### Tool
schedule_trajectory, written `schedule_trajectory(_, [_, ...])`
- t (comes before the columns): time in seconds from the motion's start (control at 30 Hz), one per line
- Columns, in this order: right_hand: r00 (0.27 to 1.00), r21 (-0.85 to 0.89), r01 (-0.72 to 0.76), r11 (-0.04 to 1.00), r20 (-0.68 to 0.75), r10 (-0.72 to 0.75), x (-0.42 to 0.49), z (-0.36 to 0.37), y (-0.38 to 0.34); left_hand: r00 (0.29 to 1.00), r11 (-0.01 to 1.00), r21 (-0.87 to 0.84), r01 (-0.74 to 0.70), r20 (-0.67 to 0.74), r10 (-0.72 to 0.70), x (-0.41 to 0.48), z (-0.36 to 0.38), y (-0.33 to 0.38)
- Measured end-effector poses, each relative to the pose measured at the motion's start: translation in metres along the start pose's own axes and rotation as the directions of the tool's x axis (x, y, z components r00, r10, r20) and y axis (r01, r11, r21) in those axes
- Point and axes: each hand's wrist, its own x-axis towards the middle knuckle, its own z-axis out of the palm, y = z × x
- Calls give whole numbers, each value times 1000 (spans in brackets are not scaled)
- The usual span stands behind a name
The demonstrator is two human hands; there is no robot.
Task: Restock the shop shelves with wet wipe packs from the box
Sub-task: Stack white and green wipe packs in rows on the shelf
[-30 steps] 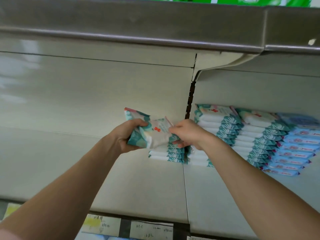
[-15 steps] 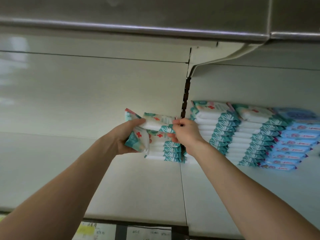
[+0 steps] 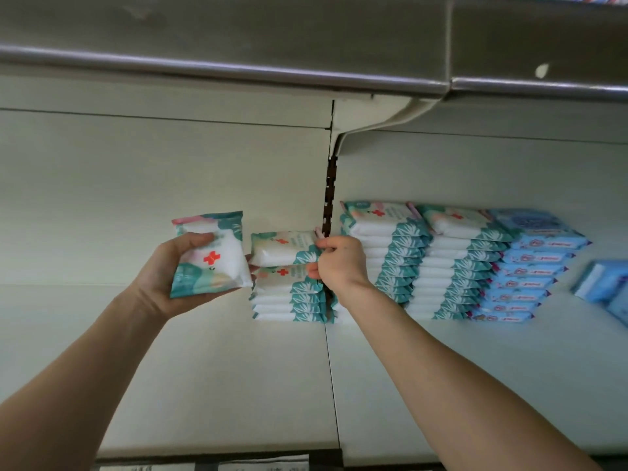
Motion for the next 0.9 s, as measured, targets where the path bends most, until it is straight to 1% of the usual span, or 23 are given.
schedule_trajectory(0.07, [1000, -4, 4, 1000, 13, -4, -1, 2, -1, 998, 995, 83, 57, -12, -57, -1, 7, 2])
schedule_trajectory(0.13, [998, -13, 10, 1000, 57, -9, -3, 2, -5, 990, 972, 206, 110, -105, -90, 2, 20, 4])
schedule_trajectory(0.2, [993, -43, 21, 999, 118, -16, -1, 2, -9, 978, 946, 292, 142, -188, -89, 8, 31, 5])
schedule_trajectory(0.27, [984, -132, 68, 989, 171, -45, 1, 1, -9, 972, 926, 342, 157, -220, -83, 14, 37, 5])
schedule_trajectory(0.3, [979, -220, 121, 968, 185, -80, 1, 0, -9, 968, 916, 365, 168, -237, -83, 16, 39, 5])
schedule_trajectory(0.33, [973, -332, 190, 924, 191, -131, 1, 0, -9, 963, 904, 388, 177, -256, -79, 19, 40, 5])
schedule_trajectory(0.4, [951, -574, 309, 758, 199, -237, 0, -1, -8, 954, 886, 421, 192, -292, -68, 23, 41, 5])
schedule_trajectory(0.43, [940, -661, 338, 670, 206, -270, -1, -2, -8, 949, 876, 439, 202, -309, -64, 25, 41, 4])
schedule_trajectory(0.5, [924, -759, 366, 539, 229, -306, -6, -4, -8, 938, 845, 484, 228, -340, -58, 27, 41, 3])
schedule_trajectory(0.57, [917, -811, 378, 447, 261, -302, -10, -5, -7, 929, 815, 522, 250, -366, -51, 29, 40, 0])
schedule_trajectory(0.73, [915, -869, 387, 310, 320, -245, -16, -5, 1, 920, 767, 580, 275, -390, -36, 31, 38, -6])
schedule_trajectory(0.83, [909, -893, 399, 210, 354, -222, -17, -5, 1, 919, 756, 600, 262, -393, -6, 29, 37, -4])
schedule_trajectory(0.9, [911, -903, 392, 177, 355, -211, -15, -6, 2, 920, 764, 599, 241, -391, 16, 26, 36, 1])
